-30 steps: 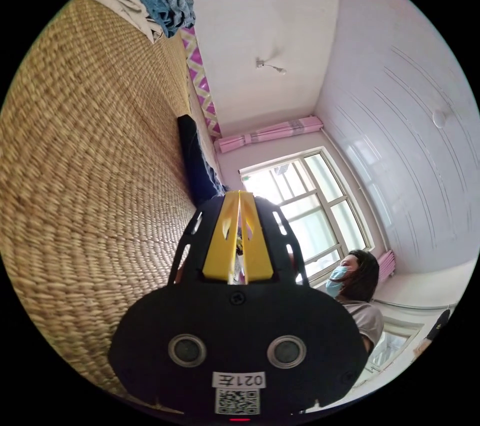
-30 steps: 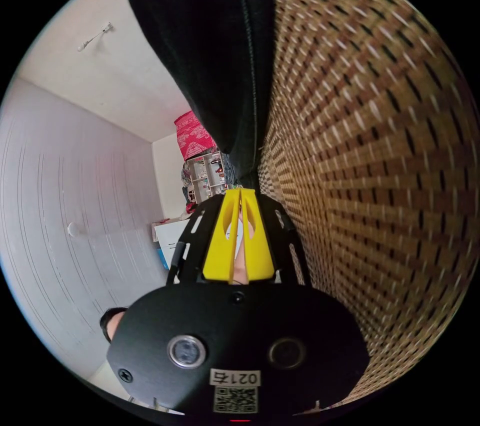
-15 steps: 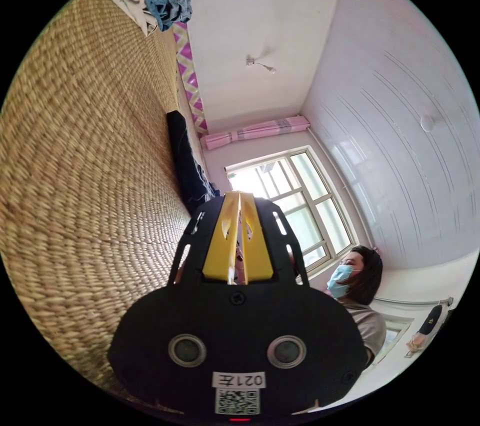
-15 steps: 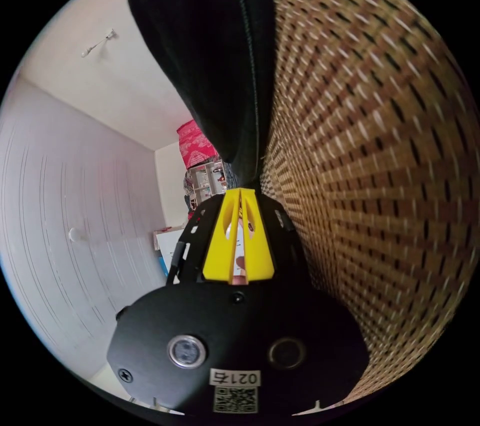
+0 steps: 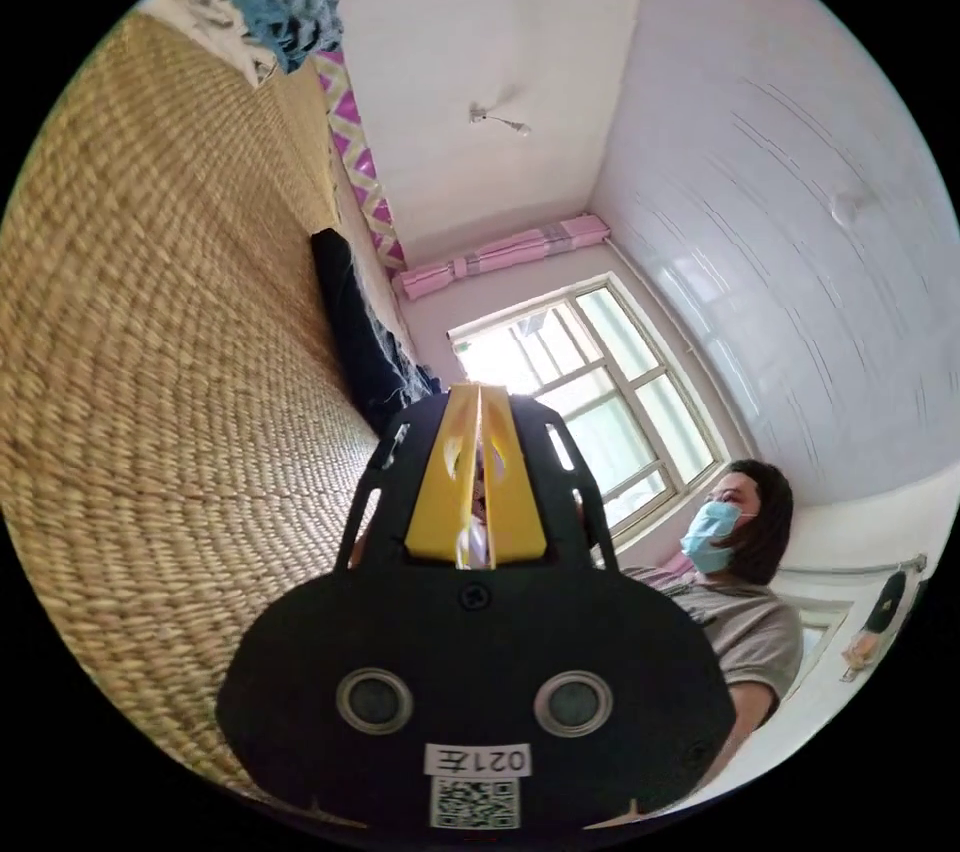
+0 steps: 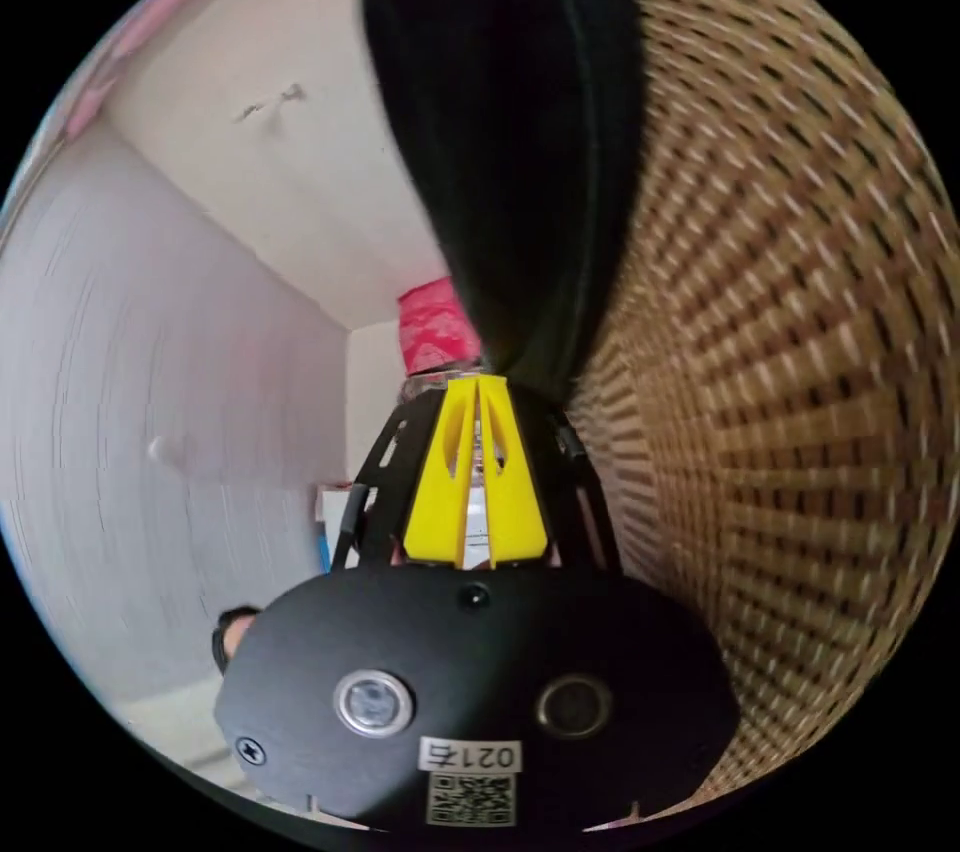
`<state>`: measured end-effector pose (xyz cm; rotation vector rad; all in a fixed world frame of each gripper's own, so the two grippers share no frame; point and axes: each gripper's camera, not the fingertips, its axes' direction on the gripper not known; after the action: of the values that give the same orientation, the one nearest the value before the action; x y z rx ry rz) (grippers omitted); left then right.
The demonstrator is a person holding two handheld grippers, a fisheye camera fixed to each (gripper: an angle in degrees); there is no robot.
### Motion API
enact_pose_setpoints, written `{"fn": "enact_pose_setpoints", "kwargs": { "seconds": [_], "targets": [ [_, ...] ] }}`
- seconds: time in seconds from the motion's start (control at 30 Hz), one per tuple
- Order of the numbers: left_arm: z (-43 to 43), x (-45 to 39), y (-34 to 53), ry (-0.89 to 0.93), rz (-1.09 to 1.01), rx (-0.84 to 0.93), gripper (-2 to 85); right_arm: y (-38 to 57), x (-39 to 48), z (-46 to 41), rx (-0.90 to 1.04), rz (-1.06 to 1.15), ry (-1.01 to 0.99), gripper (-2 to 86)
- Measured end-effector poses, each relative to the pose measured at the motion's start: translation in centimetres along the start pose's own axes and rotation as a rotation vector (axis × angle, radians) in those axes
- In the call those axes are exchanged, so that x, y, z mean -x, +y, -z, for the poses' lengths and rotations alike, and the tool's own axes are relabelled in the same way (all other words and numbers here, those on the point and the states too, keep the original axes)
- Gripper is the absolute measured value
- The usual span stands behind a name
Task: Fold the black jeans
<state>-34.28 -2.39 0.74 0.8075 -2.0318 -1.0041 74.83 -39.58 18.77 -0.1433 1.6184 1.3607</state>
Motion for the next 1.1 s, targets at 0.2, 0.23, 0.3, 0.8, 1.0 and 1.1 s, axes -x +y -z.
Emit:
{"fn": "enact_pose_setpoints", "kwargs": {
  "seconds": [0.2,0.23,0.3,0.8,1.0,1.1],
  "targets": [
    [-13.7,-8.9,4.2,-0.227,-0.366,0.118,-0.8,7.7,13.9,-10.6,-0.093,0.680,0.284,5.6],
    [-15.7,-9.4,4.5,-0.237,-0.382,0.144,-0.7,8.3,15.2,-12.2,-0.081,0.727,0.340,6.2],
    [-24.8,-11.0,5.3,-0.306,-0.460,0.287,-0.1,9.6,19.0,-18.7,0.010,0.846,0.511,7.9],
    [-68.4,-2.8,15.2,-0.917,-0.914,0.902,8.7,15.9,21.3,-38.5,0.086,1.012,0.794,6.4],
    [-67.8,-0.7,13.3,-0.766,-0.841,0.935,11.0,15.6,19.7,-39.3,0.076,0.983,0.753,5.9],
    [-67.7,0.9,12.4,-0.807,-0.832,0.939,9.7,14.6,18.6,-39.7,0.069,0.971,0.754,5.7]
  ]
}}
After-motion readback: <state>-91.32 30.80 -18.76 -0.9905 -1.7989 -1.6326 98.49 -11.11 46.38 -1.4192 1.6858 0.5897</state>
